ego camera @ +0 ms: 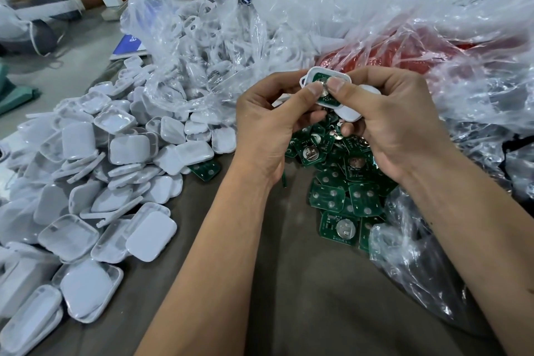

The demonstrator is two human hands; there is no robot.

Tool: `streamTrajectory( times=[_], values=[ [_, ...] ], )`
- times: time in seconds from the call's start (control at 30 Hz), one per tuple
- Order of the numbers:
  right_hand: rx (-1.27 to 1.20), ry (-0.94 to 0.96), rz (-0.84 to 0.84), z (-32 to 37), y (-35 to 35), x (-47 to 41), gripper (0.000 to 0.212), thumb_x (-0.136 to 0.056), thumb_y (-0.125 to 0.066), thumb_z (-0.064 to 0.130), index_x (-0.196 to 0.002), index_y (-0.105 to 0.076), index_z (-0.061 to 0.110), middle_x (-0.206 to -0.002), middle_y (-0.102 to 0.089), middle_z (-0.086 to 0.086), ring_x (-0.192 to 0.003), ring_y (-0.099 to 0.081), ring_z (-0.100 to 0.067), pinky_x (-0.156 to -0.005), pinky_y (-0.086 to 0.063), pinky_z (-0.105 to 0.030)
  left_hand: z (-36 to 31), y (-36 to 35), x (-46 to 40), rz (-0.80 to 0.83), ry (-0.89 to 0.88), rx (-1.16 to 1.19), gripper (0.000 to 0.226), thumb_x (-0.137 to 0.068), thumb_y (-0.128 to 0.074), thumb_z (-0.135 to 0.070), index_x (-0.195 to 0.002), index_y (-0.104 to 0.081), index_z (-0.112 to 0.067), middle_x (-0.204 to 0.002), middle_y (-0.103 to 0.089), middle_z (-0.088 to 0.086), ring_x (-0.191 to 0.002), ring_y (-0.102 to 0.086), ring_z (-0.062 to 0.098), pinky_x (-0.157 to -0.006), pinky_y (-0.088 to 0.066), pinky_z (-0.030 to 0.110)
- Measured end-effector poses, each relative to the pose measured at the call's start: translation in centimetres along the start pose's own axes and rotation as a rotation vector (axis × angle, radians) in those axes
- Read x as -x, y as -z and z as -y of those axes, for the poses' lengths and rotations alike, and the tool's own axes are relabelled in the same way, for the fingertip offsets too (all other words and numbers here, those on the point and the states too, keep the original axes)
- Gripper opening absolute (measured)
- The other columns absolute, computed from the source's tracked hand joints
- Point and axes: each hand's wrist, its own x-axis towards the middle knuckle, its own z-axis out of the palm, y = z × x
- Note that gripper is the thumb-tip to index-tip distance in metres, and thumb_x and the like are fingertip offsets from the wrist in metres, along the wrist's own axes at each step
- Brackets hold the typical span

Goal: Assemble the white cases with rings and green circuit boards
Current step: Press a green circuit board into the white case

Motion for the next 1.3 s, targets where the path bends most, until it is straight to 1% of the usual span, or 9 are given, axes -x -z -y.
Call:
streamTrajectory(
  times=[0.2,0.37,0.53,0.63,0.73,0.83,0.97,1.13,1.3],
  values=[
    [0.059,0.073,-0.017,-0.3,-0.2,0.2,0.013,-0.09,-0.08,0.014,-0.088,-0.076,0.002,-0.082,-0.072,-0.015,-0.061,-0.063,-0.016,-0.047,-0.051,-0.023,0.3,0.0,-0.1,-0.019,0.015,-0.015,0.01,-0.089,-0.072,0.005,-0.092,-0.073,-0.005,-0.081,-0.069,0.009,-0.06,-0.063,0.014,-0.058,-0.054,0.022],
    [0.057,0.012,-0.053,0.3,0.1,0.2,0.043,-0.097,-0.068,0.046,-0.073,-0.077,0.011,-0.074,-0.075,-0.004,-0.055,-0.059,-0.015,-0.04,-0.042,-0.024,0.0,0.4,-0.6,-0.12,0.13,0.148,0.014,-0.089,-0.071,0.005,-0.085,-0.073,-0.008,-0.082,-0.073,0.01,-0.057,-0.06,0.01,-0.051,-0.051,0.017],
    [0.694,0.209,-0.09,-0.1,0.6,0.4,0.049,-0.105,-0.055,0.048,-0.074,-0.073,0.014,-0.054,-0.058,0.003,-0.045,-0.046,-0.007,-0.056,-0.042,-0.026,-0.1,0.8,-0.7,-0.138,0.182,0.153,0.01,-0.085,-0.074,0.004,-0.084,-0.073,-0.006,-0.086,-0.074,0.015,-0.058,-0.06,0.012,-0.05,-0.052,0.017],
    [0.927,0.336,-0.154,-0.1,0.3,0.5,0.043,-0.106,-0.055,0.044,-0.072,-0.065,0.02,-0.065,-0.051,0.011,-0.058,-0.045,-0.003,-0.059,-0.031,-0.02,-0.1,0.9,-0.8,-0.116,0.179,0.13,0.011,-0.086,-0.074,0.004,-0.083,-0.073,-0.007,-0.083,-0.073,0.013,-0.057,-0.06,0.011,-0.05,-0.052,0.017],
    [0.793,0.432,-0.163,0.3,0.4,0.2,0.025,-0.105,-0.06,0.038,-0.089,-0.073,0.022,-0.073,-0.062,0.012,-0.064,-0.054,0.0,-0.061,-0.038,-0.014,0.1,1.0,-0.9,-0.056,0.173,0.097,0.012,-0.087,-0.073,0.004,-0.085,-0.075,-0.007,-0.08,-0.073,0.011,-0.056,-0.059,0.01,-0.05,-0.05,0.017],
    [0.507,0.427,0.0,0.5,0.5,0.3,0.01,-0.097,-0.072,0.032,-0.103,-0.077,0.026,-0.081,-0.074,0.013,-0.063,-0.068,-0.01,-0.056,-0.054,-0.026,0.3,0.9,-0.8,0.017,0.168,0.077,0.01,-0.088,-0.07,0.005,-0.09,-0.074,-0.004,-0.075,-0.072,0.006,-0.054,-0.058,0.009,-0.05,-0.048,0.017],
    [0.441,0.4,0.05,-0.2,0.6,0.0,0.013,-0.089,-0.082,0.023,-0.101,-0.079,0.019,-0.073,-0.073,0.013,-0.054,-0.066,-0.005,-0.051,-0.047,-0.014,0.5,0.8,-0.8,0.026,0.167,0.07,0.01,-0.09,-0.069,0.004,-0.09,-0.074,-0.005,-0.073,-0.07,0.005,-0.055,-0.057,0.008,-0.05,-0.047,0.018],
    [0.244,0.325,0.077,-0.2,0.7,-0.2,0.012,-0.088,-0.082,0.009,-0.1,-0.078,0.008,-0.078,-0.076,-0.005,-0.051,-0.064,-0.015,-0.047,-0.051,-0.024,0.4,0.6,-0.7,0.051,0.201,0.132,0.006,-0.094,-0.069,-0.007,-0.096,-0.074,-0.004,-0.077,-0.07,0.006,-0.061,-0.057,0.01,-0.056,-0.051,0.018],
    [-0.122,0.127,0.125,0.6,0.4,0.1,0.017,-0.09,-0.075,-0.002,-0.104,-0.074,0.006,-0.079,-0.064,-0.014,-0.053,-0.056,-0.014,-0.046,-0.046,-0.02,-0.3,1.2,-0.4,0.258,0.32,0.393,0.035,-0.091,-0.061,-0.006,-0.125,-0.063,-0.004,-0.103,-0.069,0.011,-0.078,-0.061,0.014,-0.073,-0.057,0.019]
  ],
)
